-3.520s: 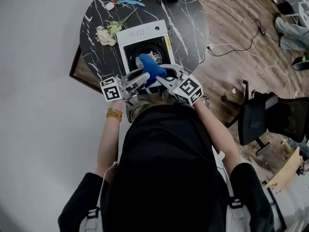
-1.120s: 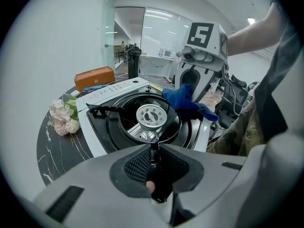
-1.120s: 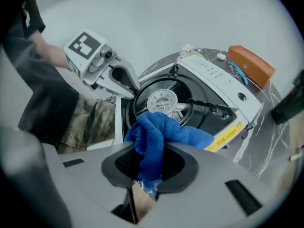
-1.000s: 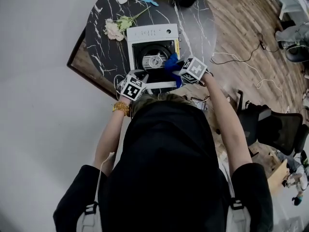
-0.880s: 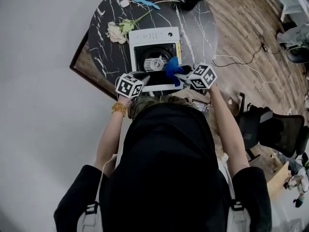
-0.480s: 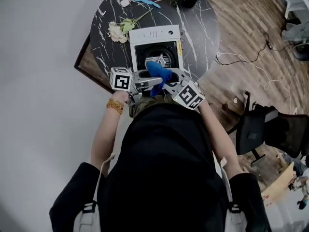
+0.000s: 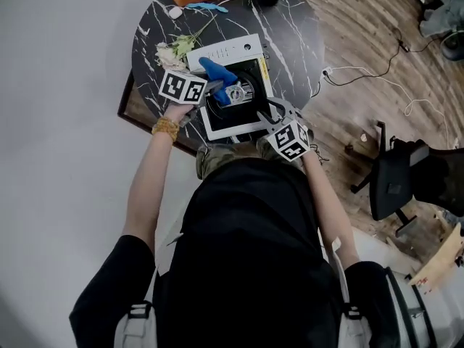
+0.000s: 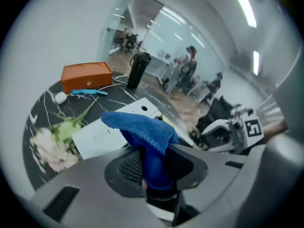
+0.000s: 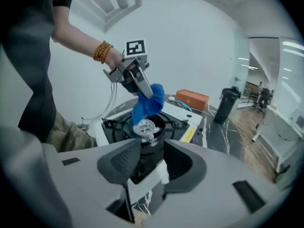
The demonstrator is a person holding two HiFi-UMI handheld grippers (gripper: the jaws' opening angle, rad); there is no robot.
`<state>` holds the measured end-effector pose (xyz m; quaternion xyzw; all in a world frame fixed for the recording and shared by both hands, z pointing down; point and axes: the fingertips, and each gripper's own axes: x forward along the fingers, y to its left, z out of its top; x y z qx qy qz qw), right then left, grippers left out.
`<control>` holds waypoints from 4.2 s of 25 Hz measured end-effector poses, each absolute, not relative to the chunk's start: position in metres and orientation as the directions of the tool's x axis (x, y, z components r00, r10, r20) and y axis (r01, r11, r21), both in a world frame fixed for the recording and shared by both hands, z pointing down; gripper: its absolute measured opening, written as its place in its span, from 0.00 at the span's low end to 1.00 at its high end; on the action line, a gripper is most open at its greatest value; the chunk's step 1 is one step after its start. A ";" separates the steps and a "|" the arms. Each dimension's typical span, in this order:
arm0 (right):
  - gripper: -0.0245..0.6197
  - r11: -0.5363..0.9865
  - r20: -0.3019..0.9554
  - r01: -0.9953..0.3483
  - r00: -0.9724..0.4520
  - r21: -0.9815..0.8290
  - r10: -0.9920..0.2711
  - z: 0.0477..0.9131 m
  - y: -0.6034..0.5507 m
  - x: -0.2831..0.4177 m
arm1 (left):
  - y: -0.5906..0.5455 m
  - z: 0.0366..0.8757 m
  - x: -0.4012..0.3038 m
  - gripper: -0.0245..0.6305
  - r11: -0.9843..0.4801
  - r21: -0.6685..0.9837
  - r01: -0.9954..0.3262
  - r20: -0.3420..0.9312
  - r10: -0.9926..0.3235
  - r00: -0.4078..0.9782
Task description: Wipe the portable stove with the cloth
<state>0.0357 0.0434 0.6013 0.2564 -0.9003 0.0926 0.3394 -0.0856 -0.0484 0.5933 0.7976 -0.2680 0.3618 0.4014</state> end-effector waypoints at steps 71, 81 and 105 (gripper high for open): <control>0.23 0.831 0.775 -0.546 -0.570 -0.109 -0.273 0.653 0.024 0.036 | -0.007 0.637 -0.148 0.19 -0.589 0.093 -0.803 0.973 -0.117 0.198; 0.23 0.829 0.797 -0.550 -0.543 -0.101 -0.264 0.652 0.022 0.039 | -0.012 0.641 -0.135 0.19 -0.635 0.155 -0.757 0.981 0.012 0.191; 0.25 0.845 0.823 -0.526 -0.518 -0.093 -0.232 0.659 0.023 0.035 | 0.066 0.638 -0.112 0.18 -0.784 0.243 -0.571 0.962 0.117 0.247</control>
